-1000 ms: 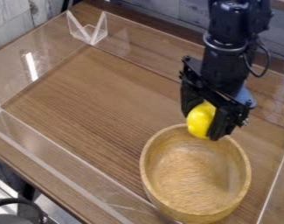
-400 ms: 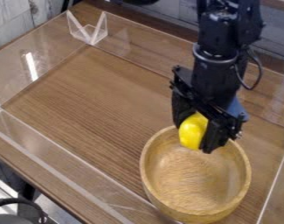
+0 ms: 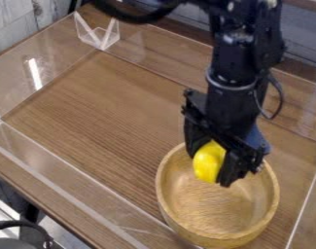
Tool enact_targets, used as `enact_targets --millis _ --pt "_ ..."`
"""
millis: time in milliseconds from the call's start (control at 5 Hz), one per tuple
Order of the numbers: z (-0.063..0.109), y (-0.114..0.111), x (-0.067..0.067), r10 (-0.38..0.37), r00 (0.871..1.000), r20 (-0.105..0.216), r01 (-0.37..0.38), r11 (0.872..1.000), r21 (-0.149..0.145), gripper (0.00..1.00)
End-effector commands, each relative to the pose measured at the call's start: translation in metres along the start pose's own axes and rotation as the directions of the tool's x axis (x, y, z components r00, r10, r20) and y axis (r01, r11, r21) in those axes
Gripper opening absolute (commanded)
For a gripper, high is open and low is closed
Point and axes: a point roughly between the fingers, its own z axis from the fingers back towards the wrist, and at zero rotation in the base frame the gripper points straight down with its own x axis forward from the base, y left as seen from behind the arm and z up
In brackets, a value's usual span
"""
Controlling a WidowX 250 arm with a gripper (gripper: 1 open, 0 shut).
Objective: Put the lemon in the brown bowl
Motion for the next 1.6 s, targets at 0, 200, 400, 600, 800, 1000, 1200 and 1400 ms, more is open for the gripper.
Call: enact_targets --millis 0,200,400,600,800,1000,1200,1400 --pt "0.0 -0.004 -0.001 0.024 0.998 0.058 -0.023 1.0 -0.004 0.0" --pt "-0.011 -0.006 -0.002 0.051 0.997 0.056 -0.051 0.999 -0.004 0.0" --pt "-0.017 -0.008 -0.004 0.065 0.996 0.053 -0.065 0.998 -0.007 0.0" --pt "-0.021 -0.011 -0.005 0.068 0.996 0.053 -0.067 0.998 -0.015 0.0" --pt "-0.021 -0.012 -0.006 0.072 0.996 0.054 -0.071 0.997 -0.029 0.0" --pt "-0.022 -0.014 -0.007 0.076 0.996 0.052 -0.074 0.996 -0.044 1.0" --pt "-0.024 -0.015 -0.007 0.069 0.996 0.053 -0.066 0.997 -0.051 1.0" --pt "-0.025 -0.016 -0.007 0.063 0.997 0.053 -0.06 0.997 -0.057 1.0"
